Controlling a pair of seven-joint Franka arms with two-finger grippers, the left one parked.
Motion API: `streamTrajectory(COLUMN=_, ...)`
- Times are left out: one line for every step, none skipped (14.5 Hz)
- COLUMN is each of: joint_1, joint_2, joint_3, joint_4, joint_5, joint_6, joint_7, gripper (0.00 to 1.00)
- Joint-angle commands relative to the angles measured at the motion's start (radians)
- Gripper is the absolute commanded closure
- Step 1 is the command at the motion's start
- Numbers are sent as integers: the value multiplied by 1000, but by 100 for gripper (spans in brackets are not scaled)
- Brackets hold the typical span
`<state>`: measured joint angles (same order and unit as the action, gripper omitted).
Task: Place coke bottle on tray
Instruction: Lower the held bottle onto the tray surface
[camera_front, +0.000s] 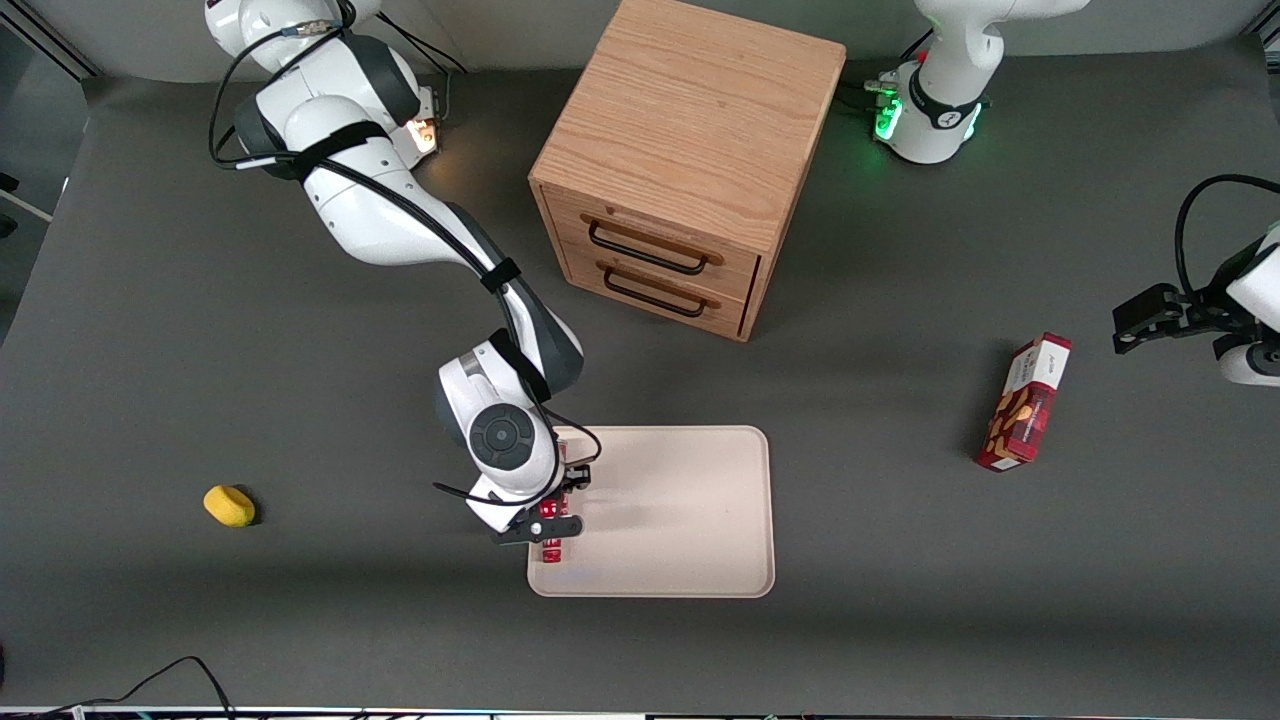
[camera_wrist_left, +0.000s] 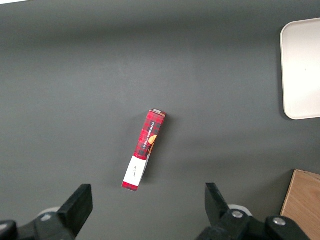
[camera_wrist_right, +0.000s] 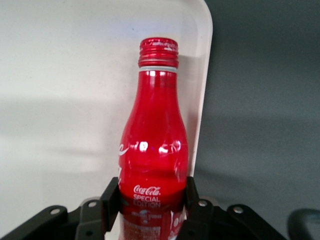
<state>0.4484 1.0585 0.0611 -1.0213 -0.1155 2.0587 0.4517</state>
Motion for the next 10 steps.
streamTrajectory(joint_1=-7, joint_2=12, joint_3=8, joint_4=32, joint_5=16, joint_6=-11, joint_7=-30, gripper=58)
streamTrajectory(joint_1=-7, joint_2=14, joint_3=6, joint_4=32, joint_5=16, joint_6=-8, joint_7=-15, gripper=1)
streamTrajectory(joint_1=-7, joint_2=15, joint_3=6, joint_4=32, joint_5=17, joint_6=-2, joint_7=-13, gripper=0)
streamTrajectory(joint_1=-7, joint_2=15, joint_3=6, joint_4=32, joint_5=17, joint_6=3, joint_7=-13, gripper=0)
streamTrajectory(joint_1=-7, joint_2=17, joint_3=6, joint_4=32, joint_5=17, joint_6=3, joint_7=-15, gripper=0)
streamTrajectory(joint_1=-7, joint_2=17, joint_3=6, joint_4=32, joint_5=17, joint_6=3, joint_7=-15, gripper=0)
streamTrajectory(joint_1=-7, joint_2=17, joint_3=6, joint_4=32, joint_5=17, joint_6=3, joint_7=-15, gripper=0)
streamTrajectory(joint_1=-7, joint_2=15, joint_3=6, joint_4=32, joint_5=17, joint_6=3, joint_7=-13, gripper=0)
streamTrajectory(joint_1=-7, joint_2=17, joint_3=6, joint_4=32, joint_5=17, joint_6=3, joint_7=-13, gripper=0)
streamTrajectory(joint_1=-7, joint_2=17, joint_3=6, joint_4=32, joint_5=17, joint_6=3, joint_7=-13, gripper=0)
